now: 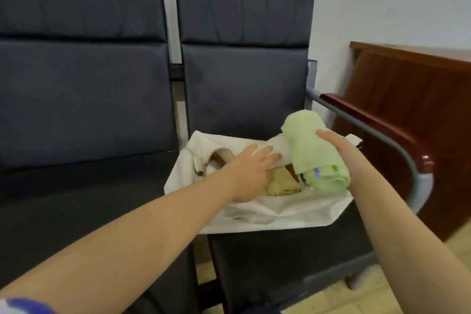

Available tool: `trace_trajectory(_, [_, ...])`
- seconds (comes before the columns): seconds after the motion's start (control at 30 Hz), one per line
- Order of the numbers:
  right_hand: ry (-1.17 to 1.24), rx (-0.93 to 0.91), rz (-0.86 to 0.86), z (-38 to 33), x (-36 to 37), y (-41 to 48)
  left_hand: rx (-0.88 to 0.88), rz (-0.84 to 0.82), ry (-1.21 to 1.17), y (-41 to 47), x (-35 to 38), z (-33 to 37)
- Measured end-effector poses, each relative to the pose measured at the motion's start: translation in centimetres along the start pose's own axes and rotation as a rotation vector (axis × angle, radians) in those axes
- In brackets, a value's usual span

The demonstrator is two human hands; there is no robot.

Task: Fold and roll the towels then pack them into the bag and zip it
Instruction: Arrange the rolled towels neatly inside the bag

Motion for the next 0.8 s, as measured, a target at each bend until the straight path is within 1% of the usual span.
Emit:
trace_trajectory(0.03, [-0.011,0.01,0.009,-0.1,-0.7,0.4,0.013,-0.029,0.113,1.1,0.4,0.4])
trace_trajectory(0.1, [-0.032,0.038,-0.012,-0.2,-1.7,1.2,-0.036,-0.074,0.267,2.9,0.7,0.3])
trace_trajectory(0.17, [-0.054,0.009,-0.07,-0.7,-2.0,1.6,-0.136,-0.061,0.29,4.2,0.1,-0.7])
trace_trajectory(0.23, [-0.196,-0.039,-0.181,-1.2,-2.5,2.2,-0.273,0.014,0.158,5.8,-1.0,-2.1])
trace_trajectory(0.27, [-0.241,-0.017,-0.27,-1.3,-2.6,2.0,-0.353,0.043,0.057,6.6,-1.6,-3.1])
trace_trajectory(0.33, [-0.169,0.091,-0.464,-0.9,-2.3,1.8,-0.489,0.069,-0.144,7.8,-2.8,-5.0])
trace_trajectory(0.4, [-0.241,0.159,-0.662,0.3,-1.5,2.2,-0.532,0.094,-0.252,8.6,-4.1,-6.5])
trace_trajectory(0.43, [-0.311,0.163,-0.69,0.8,-1.1,2.7,-0.529,0.103,-0.264,8.7,-4.6,-6.9])
trace_trajectory(0.5, [-0.317,0.142,-0.605,1.8,-0.7,4.9,-0.516,0.112,-0.239,8.6,-5.0,-7.2])
trace_trajectory(0.6, [-0.335,0.023,-0.415,2.5,-1.0,8.2,-0.5,0.129,-0.226,8.2,-4.8,-6.9])
trace_trajectory(0.67, [-0.465,-0.058,-0.298,2.5,-2.3,9.8,-0.483,0.149,-0.228,8.1,-4.7,-6.8])
trace_trajectory(0.73, [-0.643,-0.095,-0.205,2.4,-3.5,11.0,-0.47,0.167,-0.235,8.1,-4.7,-6.8])
trace_trajectory(0.8, [-0.774,-0.141,-0.208,2.8,-3.8,11.6,-0.46,0.169,-0.24,8.1,-4.6,-6.7])
Point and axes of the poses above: each hand's wrist, its own y-axis towards the middle knuckle, its own x-axis out of the palm, z = x × y, the point moved 3 cm from there along y, towards the middle knuckle, and after that the axes turned 12 degrees about -x, right-handed, at the moved point
